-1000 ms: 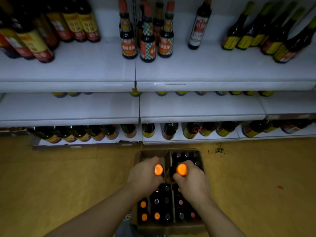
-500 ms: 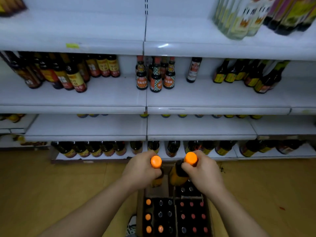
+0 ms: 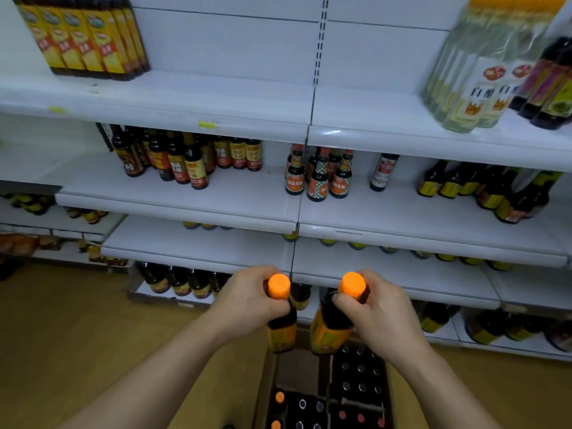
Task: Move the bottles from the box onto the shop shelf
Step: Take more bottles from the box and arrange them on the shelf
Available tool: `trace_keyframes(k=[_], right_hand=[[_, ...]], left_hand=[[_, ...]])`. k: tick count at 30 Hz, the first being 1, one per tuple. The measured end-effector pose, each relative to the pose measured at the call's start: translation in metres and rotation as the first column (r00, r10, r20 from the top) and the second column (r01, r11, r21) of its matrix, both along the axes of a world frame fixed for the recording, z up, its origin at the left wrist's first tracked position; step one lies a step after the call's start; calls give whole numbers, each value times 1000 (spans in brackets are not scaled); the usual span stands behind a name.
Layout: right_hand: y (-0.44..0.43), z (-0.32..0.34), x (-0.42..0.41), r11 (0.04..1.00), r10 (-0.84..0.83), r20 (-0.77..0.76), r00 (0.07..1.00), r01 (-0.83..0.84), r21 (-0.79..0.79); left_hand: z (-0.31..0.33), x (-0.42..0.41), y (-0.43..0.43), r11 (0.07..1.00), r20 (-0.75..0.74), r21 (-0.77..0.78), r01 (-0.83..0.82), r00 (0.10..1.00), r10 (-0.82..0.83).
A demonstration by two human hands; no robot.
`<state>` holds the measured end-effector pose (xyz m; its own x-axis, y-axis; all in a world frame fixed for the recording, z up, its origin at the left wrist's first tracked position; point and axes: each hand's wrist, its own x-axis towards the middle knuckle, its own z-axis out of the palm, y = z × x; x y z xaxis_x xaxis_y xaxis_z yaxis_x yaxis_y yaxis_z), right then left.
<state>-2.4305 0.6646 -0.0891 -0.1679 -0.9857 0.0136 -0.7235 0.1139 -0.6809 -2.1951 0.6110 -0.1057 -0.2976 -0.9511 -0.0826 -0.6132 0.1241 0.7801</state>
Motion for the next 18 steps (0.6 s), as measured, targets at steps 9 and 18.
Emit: trace_keyframes(k=[9,18], right_hand=[[-18,58,45,987,143,49,988,-139,-74],[-38,105,123,952,250,60,966,-235,-194]], left_hand=[[50,54,2,996,-107,-60,-69,992,63],[102,142,-8,984,-186,-163,-72,982,41]])
